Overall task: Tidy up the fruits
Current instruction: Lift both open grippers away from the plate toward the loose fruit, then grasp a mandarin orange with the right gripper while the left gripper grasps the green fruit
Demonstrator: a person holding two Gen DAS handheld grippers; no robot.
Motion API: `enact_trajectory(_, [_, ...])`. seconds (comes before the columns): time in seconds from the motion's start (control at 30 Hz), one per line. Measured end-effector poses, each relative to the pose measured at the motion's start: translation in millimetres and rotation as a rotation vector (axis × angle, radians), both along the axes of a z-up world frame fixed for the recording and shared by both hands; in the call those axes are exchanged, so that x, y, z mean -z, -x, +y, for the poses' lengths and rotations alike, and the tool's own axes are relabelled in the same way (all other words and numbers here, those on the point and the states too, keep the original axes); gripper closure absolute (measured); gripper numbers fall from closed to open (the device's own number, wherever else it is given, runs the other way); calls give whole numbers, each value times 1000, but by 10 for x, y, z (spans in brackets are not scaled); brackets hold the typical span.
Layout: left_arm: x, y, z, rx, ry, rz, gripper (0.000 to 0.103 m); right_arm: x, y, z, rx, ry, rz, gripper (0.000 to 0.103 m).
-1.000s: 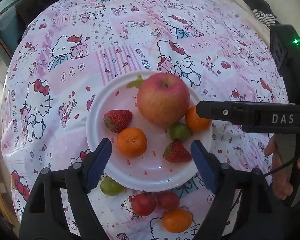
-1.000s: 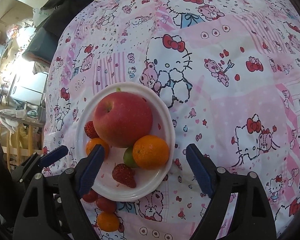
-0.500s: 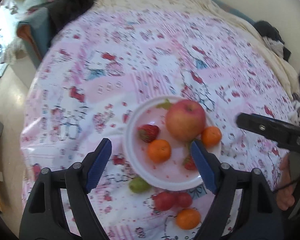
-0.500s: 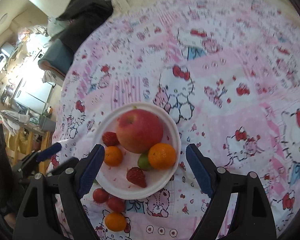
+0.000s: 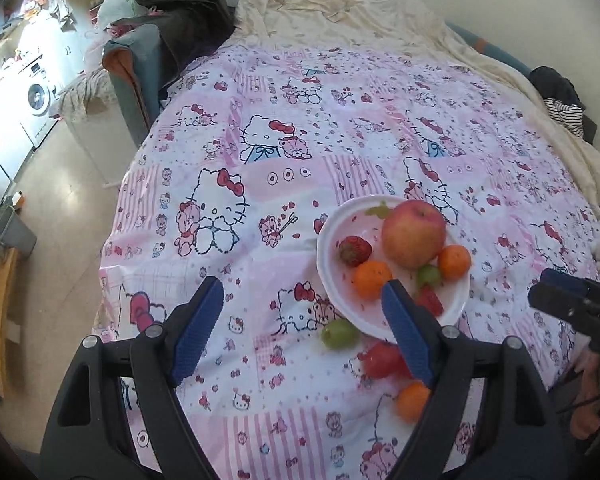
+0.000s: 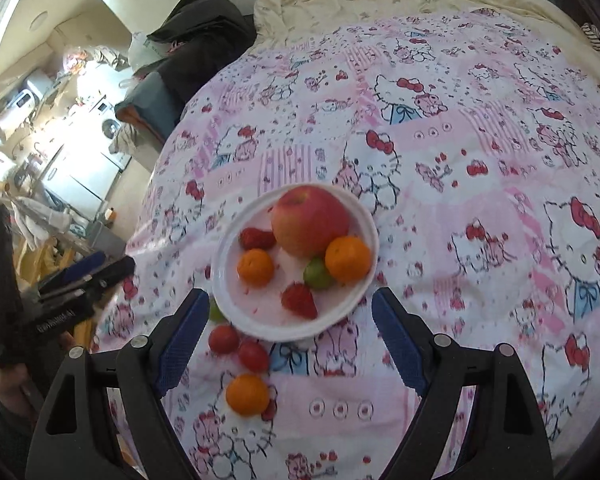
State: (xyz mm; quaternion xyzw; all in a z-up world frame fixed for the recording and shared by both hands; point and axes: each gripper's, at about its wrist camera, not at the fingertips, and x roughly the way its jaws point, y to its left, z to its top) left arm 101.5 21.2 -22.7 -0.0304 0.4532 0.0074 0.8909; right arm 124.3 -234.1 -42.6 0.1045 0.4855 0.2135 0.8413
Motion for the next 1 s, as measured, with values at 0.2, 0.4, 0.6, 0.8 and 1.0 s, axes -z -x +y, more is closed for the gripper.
enact_trajectory(0.2, [40,166,69,-13,32,-16,24,114,342,42,-31,68,-50,17])
enact_trajectory(0.4, [87,215,194,-81,84,7,24,386,415,241,-112,116,59,17])
enact_trajectory(0.6, [138,207,267,-111,53,49,24,750,451,609,-250,128,223,28])
enact_trajectory(0.8, [204,204,327,-101,43,86,24,919,489,930,-328,209,240,32])
enact_trajectory(1.0, [328,179,383,-88,46,155,24,1042,438,1078,-340,302,267,47])
